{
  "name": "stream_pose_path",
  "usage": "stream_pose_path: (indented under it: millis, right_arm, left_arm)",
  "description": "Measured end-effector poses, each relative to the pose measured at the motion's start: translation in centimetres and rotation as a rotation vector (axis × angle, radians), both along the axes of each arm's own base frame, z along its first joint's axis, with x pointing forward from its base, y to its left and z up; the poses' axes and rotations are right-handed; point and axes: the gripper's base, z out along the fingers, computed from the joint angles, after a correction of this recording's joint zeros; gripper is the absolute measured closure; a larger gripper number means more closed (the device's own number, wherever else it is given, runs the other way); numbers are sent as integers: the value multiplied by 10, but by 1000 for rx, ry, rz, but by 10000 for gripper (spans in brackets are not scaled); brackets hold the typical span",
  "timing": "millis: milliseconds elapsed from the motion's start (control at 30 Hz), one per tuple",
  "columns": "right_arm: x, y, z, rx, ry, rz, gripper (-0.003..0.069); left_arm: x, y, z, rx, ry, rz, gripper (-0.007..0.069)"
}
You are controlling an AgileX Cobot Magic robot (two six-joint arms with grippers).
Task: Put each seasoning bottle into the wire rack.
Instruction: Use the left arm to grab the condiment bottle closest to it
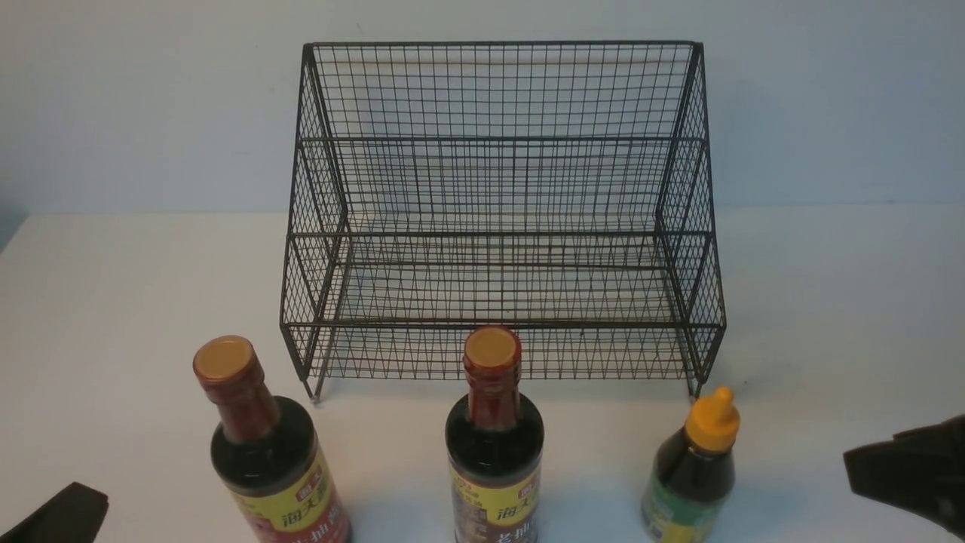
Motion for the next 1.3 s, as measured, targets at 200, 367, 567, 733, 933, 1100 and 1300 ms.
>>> stream_pose_path:
  millis: [200,367,567,733,933,1100,1300]
  right_arm:
    - [0,0,0,5,5,-8,320]
    - [0,0,0,6,5,-8,320]
    - [0,0,0,6,5,-9,320]
    - [0,0,0,7,6,-9,320]
    - [0,0,0,6,5,-9,320]
    - [0,0,0,6,6,-10,320]
    - [0,0,0,7,5,-10,320]
  left_arm:
    - [-19,-13,67,604,-249,-177,615]
    - [-12,-22,97,883,-276,-305,509]
    - [25,-27,97,1054,-186,-432,224]
    - [49,-29,87,1235,-186,-500,22]
    - [71,-30,85,1266,-203,-476,-43]
    - [91,-31,76,1243,-167,-487,-35]
    - [105,-36,69,1151,-145,-503,150]
